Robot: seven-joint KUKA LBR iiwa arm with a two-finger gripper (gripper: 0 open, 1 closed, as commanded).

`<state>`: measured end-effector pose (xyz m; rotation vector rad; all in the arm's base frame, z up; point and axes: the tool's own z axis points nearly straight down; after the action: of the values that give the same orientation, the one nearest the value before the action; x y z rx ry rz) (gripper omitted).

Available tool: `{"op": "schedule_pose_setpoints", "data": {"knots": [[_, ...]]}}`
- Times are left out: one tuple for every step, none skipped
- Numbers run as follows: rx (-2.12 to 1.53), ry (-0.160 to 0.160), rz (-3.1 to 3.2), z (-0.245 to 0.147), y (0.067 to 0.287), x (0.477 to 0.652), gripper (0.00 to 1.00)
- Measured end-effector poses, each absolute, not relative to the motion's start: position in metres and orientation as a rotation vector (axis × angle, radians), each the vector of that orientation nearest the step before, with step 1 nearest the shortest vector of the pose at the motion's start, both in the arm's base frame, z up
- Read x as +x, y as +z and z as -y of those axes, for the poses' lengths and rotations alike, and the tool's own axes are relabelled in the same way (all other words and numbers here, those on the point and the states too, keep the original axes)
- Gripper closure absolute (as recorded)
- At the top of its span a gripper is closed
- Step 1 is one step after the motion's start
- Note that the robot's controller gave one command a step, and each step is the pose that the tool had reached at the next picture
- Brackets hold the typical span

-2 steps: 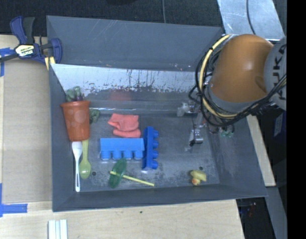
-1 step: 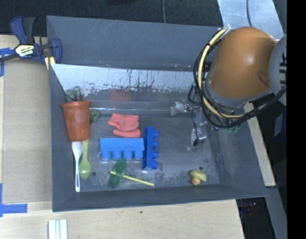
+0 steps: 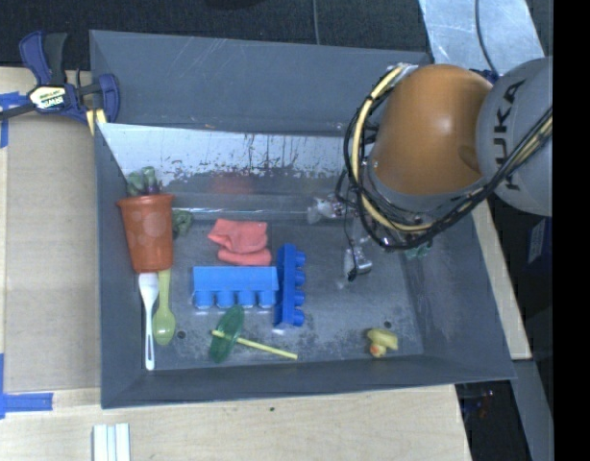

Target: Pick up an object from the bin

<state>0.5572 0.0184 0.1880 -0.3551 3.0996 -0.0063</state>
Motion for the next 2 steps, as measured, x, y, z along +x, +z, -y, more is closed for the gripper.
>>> {"op": "schedule_pose_setpoints", "data": {"knots": [[-0.39,-0.004,-3.097,-0.079,0.117,0.565,0.0],[-0.221,-0.008,-3.107,-0.1,0.103,0.608,0.0]]}}
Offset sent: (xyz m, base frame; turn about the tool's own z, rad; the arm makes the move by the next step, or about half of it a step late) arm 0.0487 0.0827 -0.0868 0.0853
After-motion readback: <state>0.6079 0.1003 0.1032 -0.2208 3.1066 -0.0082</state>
